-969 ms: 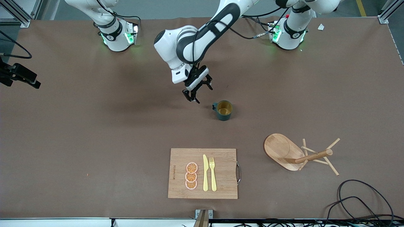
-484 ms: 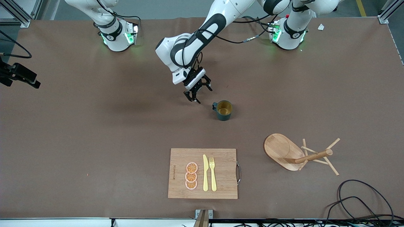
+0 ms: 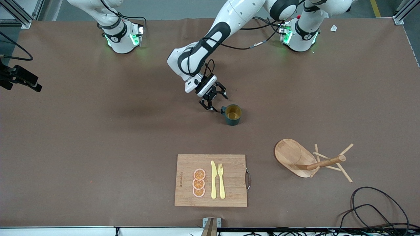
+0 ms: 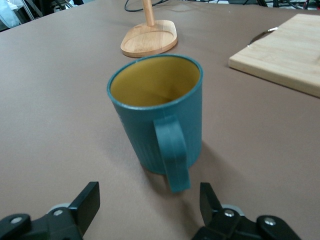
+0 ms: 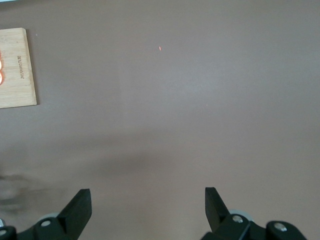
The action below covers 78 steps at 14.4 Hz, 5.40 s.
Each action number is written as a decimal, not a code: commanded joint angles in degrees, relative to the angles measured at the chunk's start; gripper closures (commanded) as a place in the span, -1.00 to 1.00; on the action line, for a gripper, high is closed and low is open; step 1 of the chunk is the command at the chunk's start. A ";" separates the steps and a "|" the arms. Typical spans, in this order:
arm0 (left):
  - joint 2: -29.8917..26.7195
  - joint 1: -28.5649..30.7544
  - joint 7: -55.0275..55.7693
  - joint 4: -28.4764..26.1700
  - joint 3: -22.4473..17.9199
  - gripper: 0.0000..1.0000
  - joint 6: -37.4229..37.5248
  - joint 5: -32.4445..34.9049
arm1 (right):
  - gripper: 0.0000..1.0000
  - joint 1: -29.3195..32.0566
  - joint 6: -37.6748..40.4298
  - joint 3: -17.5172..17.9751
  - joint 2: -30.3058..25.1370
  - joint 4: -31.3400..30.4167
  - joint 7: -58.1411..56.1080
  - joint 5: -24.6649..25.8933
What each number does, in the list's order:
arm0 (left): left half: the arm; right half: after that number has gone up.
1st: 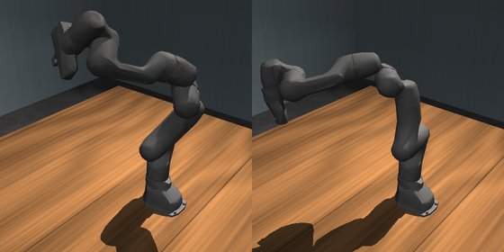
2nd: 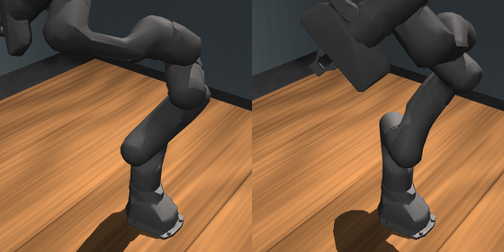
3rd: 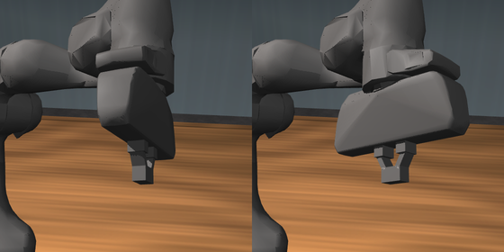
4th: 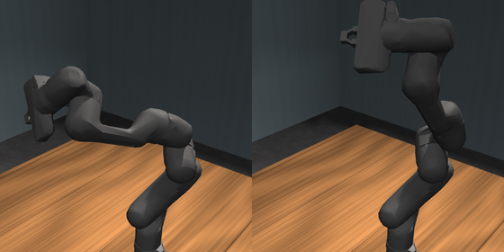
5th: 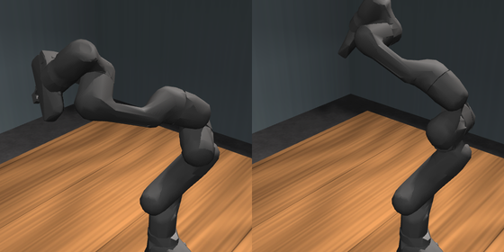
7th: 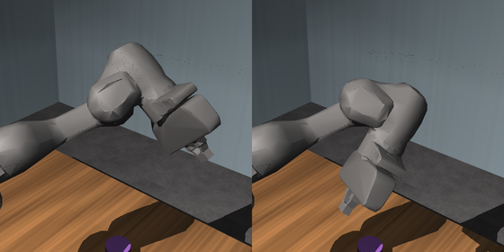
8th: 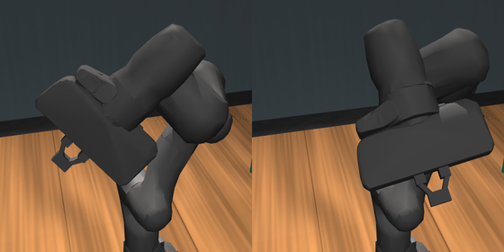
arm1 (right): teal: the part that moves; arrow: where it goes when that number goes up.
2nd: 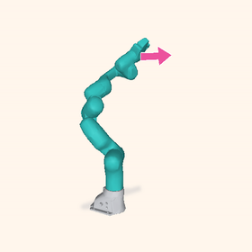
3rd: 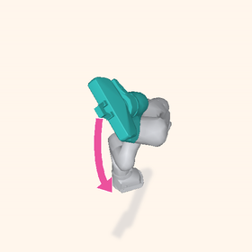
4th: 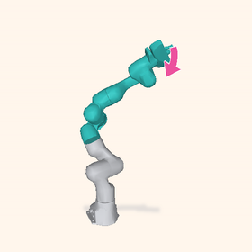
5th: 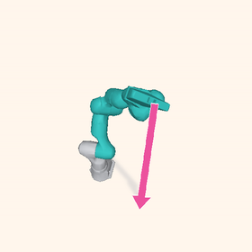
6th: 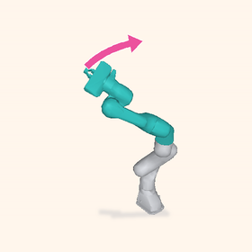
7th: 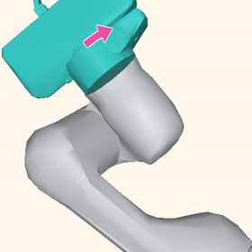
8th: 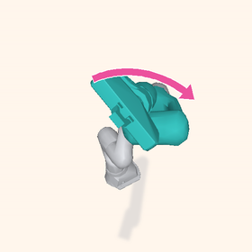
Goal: Pass cup and hang on rack
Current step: 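Lower the left gripper and grasp the mug handle, then lift the mug with the left gripper toward the wooden rack, then hook the mug handle onto a rack peg with the left gripper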
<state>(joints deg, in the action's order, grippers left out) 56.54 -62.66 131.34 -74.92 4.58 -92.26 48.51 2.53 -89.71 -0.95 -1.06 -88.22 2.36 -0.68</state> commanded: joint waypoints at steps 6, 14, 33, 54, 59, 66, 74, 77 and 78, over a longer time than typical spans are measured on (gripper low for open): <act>0.50 -0.27 4.09 1.97 -2.91 -0.42 -0.81 1.15 | -1.00 0.99 -0.03 0.77 -0.96 -0.73 -0.87 0.86; 0.59 0.43 4.19 1.97 -3.26 0.76 -1.69 1.06 | -1.00 0.99 -0.29 0.77 -0.96 -0.72 -0.96 0.95; -31.04 19.84 -25.86 2.24 -2.55 1.00 -5.21 -35.47 | -1.00 0.90 -0.29 0.86 -1.05 -0.72 -0.96 0.95; -32.38 64.23 -60.32 1.27 -2.82 0.99 0.49 -105.00 | -1.00 0.28 -0.47 1.12 -1.05 -0.64 -0.78 2.62; -25.71 66.97 -60.42 1.36 -2.91 0.99 0.33 -110.63 | -1.00 0.28 -0.38 1.12 -1.05 -0.64 -0.78 2.62; -21.30 67.85 -61.29 1.45 -3.70 0.97 -3.63 -107.59 | -1.00 0.28 -0.38 1.12 -1.05 -0.64 -0.78 2.62; -20.51 67.85 -66.38 1.71 -3.70 0.97 -7.84 -100.89 | -1.00 0.28 -0.38 1.21 -1.05 -0.64 -0.78 2.62; -19.89 68.20 -68.32 1.71 -3.78 0.96 -8.20 -100.71 | -1.00 0.28 -0.29 1.21 -1.05 -0.64 -0.69 2.62; -19.89 68.37 -69.46 1.71 -3.78 0.94 -8.20 -100.63 | -1.00 0.28 -0.29 1.21 -1.05 -0.64 -0.78 2.62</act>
<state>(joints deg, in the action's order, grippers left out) 36.21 5.22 63.71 -74.21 0.67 -100.31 -52.94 2.52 -89.95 -0.20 -1.07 -88.16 1.90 1.17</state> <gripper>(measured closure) 0.789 0.000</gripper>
